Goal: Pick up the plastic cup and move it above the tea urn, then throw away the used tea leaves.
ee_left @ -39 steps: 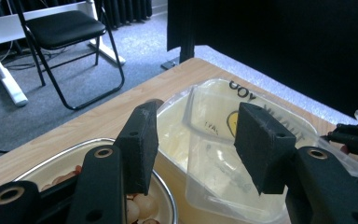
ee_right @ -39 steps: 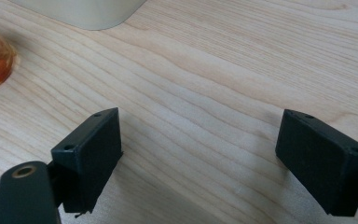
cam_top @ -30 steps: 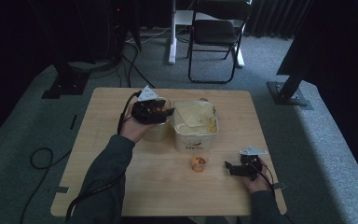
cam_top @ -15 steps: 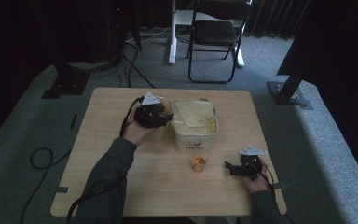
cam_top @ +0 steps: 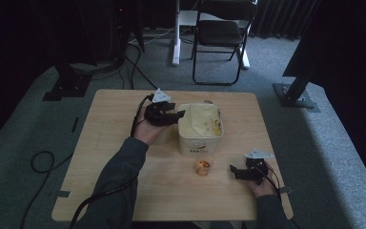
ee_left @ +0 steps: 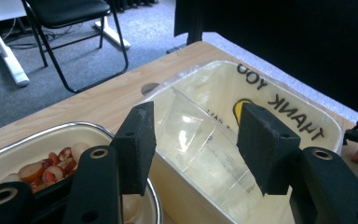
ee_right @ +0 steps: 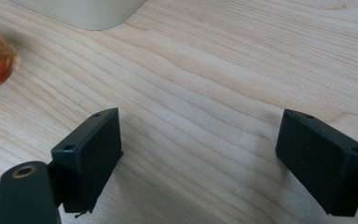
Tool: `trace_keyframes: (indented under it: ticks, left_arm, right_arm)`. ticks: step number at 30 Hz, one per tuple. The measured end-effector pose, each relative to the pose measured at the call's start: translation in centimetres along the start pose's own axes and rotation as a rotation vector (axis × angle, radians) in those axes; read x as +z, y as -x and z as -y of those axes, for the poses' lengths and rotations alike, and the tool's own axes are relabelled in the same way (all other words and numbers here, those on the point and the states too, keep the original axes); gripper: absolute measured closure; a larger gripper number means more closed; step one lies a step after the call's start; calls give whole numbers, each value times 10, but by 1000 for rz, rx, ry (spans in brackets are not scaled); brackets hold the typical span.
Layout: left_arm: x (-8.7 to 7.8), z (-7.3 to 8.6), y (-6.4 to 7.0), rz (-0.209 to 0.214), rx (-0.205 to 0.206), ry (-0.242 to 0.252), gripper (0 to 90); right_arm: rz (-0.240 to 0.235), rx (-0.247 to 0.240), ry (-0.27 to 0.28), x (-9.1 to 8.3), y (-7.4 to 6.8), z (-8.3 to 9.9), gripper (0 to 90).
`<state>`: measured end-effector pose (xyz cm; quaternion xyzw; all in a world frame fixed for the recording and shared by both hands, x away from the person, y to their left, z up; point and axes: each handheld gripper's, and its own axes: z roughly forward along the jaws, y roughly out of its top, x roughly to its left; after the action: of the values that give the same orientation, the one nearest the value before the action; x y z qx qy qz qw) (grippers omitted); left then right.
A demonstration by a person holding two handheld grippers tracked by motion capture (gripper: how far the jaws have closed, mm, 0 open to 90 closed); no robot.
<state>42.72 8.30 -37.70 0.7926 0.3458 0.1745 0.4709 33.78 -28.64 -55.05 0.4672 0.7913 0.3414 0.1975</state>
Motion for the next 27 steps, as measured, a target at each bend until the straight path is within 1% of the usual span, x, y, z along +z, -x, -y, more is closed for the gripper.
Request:
trace_keyframes:
  ticks: [2, 5, 8, 9, 11, 12, 14, 16, 17, 19, 22, 23, 25, 27]
  left_arm:
    - [-1, 2, 0, -1, 4, -4, 471]
    - [-2, 4, -2, -2, -8, -2, 471]
    - [-4, 6, -4, -6, -12, 1, 472]
    - [-5, 7, -4, -3, -12, 2, 472]
    - [-7, 9, -4, -4, -13, 8, 473]
    - [-8, 11, -4, -5, -13, 12, 473]
    - [-11, 13, -5, -6, -14, 22, 472]
    - [-13, 17, -7, -3, -10, 30, 472]
    - [-14, 19, -8, -6, -3, 30, 472]
    - [-15, 25, -10, -17, -3, 25, 472]
    - [-17, 32, -12, -20, -4, 22, 472]
    - [-19, 36, -13, -23, 1, 21, 472]
    - [-23, 41, -14, -23, 0, 27, 472]
    - [-26, 46, -14, -30, 4, 40, 472]
  right_arm:
    - [1, 0, 0, 0, 0, 0, 138]
    - [0, 0, 0, 0, 0, 0, 138]
    - [1, 0, 0, 0, 0, 0, 141]
    - [-1, -3, 2, 0, 0, 0, 154]
    - [-2, -1, 11, -2, -2, 1, 209]
    - [-2, -3, 16, -2, -3, 2, 222]
    - [8, 7, 17, -2, -4, 2, 225]
    - [15, 14, 17, -2, -6, 1, 230]
    - [14, 12, 19, -2, -7, 1, 242]
    - [10, 7, 20, -1, -8, 1, 243]
    - [7, 4, 19, 0, -11, -1, 238]
    - [8, 4, 19, 0, -12, -1, 224]
    - [-3, -6, 7, 1, -15, -2, 209]
    - [-6, -9, -12, 1, -20, -5, 243]
